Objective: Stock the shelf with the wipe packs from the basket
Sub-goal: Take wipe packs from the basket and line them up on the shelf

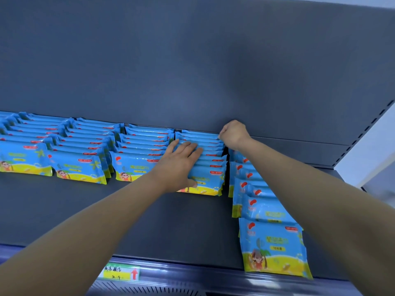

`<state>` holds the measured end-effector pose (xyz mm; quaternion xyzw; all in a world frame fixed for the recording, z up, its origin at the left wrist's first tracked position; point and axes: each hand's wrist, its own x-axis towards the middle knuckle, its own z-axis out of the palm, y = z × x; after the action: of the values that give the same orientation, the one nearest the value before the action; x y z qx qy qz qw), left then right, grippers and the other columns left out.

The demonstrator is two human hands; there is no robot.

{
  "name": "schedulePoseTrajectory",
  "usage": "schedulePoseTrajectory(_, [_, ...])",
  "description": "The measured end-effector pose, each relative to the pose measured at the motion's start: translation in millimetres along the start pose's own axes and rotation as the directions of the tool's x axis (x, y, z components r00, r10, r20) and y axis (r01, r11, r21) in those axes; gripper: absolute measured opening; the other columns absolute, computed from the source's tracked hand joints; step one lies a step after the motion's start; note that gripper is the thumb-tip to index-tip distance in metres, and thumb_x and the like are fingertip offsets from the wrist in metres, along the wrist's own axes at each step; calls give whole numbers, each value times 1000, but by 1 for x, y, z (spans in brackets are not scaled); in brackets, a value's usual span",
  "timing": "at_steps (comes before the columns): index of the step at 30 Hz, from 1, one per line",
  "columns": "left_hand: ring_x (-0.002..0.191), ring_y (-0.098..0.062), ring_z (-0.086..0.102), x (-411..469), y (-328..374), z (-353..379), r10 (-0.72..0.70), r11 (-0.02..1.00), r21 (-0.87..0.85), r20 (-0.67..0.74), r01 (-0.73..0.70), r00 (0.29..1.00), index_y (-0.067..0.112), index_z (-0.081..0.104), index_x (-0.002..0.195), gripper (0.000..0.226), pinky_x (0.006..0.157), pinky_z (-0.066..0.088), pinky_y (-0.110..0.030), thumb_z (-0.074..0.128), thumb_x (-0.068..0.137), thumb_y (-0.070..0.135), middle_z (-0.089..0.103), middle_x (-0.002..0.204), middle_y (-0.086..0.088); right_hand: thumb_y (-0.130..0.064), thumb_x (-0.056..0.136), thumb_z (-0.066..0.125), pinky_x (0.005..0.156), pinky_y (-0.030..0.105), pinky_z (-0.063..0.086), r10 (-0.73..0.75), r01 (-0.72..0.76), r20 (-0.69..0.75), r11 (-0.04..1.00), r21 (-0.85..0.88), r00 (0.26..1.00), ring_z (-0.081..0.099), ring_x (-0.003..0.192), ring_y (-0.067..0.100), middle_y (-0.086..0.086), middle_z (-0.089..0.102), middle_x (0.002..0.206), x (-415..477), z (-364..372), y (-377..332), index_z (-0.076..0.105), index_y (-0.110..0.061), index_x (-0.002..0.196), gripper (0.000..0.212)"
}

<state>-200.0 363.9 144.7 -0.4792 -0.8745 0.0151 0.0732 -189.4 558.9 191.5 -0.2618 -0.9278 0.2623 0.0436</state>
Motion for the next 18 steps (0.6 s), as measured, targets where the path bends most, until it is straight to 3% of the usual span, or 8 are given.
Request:
schedulePoseTrajectory(3, [144, -19, 4, 0, 2, -1, 2, 1000, 25, 1, -2, 1000, 16, 5, 148, 95, 114, -12, -39, 56, 80, 58, 7, 156, -4, 5, 87, 41, 65, 30, 45, 3, -6, -62, 999, -41, 998, 52, 65, 27, 11, 53, 69, -2, 5, 3, 54, -3, 67, 25])
schedulePoseTrajectory(6, [144, -19, 4, -1, 3, -2, 6, 1000, 23, -7, -6, 1000, 15, 4, 148, 93, 114, -12, -38, 55, 82, 56, 7, 156, -5, 1, 88, 40, 59, 25, 35, 20, -21, -88, 1000, -15, 996, 43, 64, 23, 4, 42, 65, -1, 10, 7, 36, -10, 59, 31])
schedulePoseTrajectory(9, [144, -20, 3, -2, 5, -1, -3, 1000, 26, -2, 3, 1000, 14, 3, 148, 93, 114, -11, -39, 55, 82, 54, 5, 156, -6, -4, 88, 42, 54, 25, 35, 18, -15, -77, 999, 33, 997, 41, 66, 24, 7, 46, 66, -3, 8, 10, 43, -6, 63, 25])
schedulePoseTrajectory(11, [144, -21, 1, -3, 5, -1, -10, 999, 38, 20, 9, 1000, 13, 0, 148, 95, 114, -11, -41, 54, 82, 54, 2, 157, -7, -6, 90, 42, 61, 28, 40, 13, -7, -88, 998, 68, 996, 45, 71, 24, 12, 53, 77, -5, 4, 13, 51, -1, 74, 19])
schedulePoseTrajectory(14, [144, -22, 1, -3, 5, -1, -9, 998, 64, 35, 7, 999, 12, -2, 148, 96, 115, -10, -41, 55, 82, 54, 2, 156, -7, -5, 92, 37, 73, 36, 51, 22, 5, -163, 987, 163, 986, 54, 78, 25, 17, 62, 94, -11, -6, 17, 61, 5, 93, 25])
schedulePoseTrajectory(18, [144, -24, 4, -2, 6, -1, -1, 990, 143, 26, -3, 1000, 9, -2, 147, 95, 116, -6, -42, 51, 84, 56, 5, 156, -10, -3, 89, 38, 83, 36, 54, 39, 11, -218, 975, 224, 975, 63, 96, 31, 15, 65, 106, -21, -24, 28, 66, -4, 100, 30])
